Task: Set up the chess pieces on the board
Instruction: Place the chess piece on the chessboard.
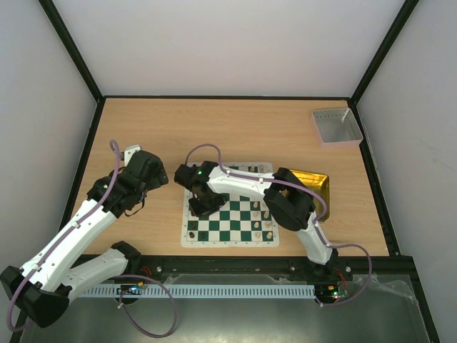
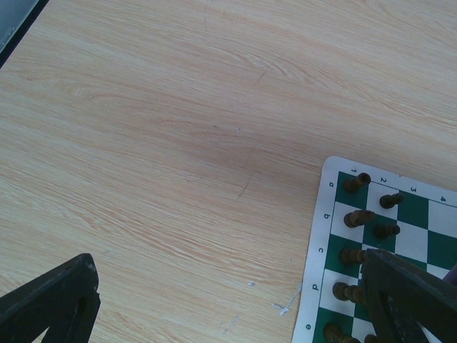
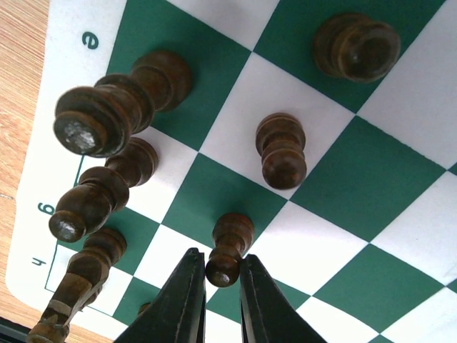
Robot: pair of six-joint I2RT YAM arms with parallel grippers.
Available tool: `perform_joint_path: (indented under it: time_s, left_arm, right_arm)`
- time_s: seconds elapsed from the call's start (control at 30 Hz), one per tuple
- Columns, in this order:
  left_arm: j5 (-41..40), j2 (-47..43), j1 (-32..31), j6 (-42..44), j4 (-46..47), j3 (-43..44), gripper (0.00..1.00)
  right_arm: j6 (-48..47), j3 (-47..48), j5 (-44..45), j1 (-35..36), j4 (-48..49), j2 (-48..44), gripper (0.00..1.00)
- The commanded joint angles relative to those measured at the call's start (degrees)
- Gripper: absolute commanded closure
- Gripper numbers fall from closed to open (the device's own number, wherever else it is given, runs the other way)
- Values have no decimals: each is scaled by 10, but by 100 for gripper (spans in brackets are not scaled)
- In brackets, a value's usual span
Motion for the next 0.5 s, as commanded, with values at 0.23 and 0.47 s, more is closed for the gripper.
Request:
perform_joint_path:
  time_s: [0.23,0.47]
  left_arm:
    - [-8,1,-1,-1,-3,1,1]
    - [-7,2,-1,0,-2,1,1]
  right_arm:
    - [-2,25,14,2,-10,8,88]
    - [-3,24,8,2,-9,15,88]
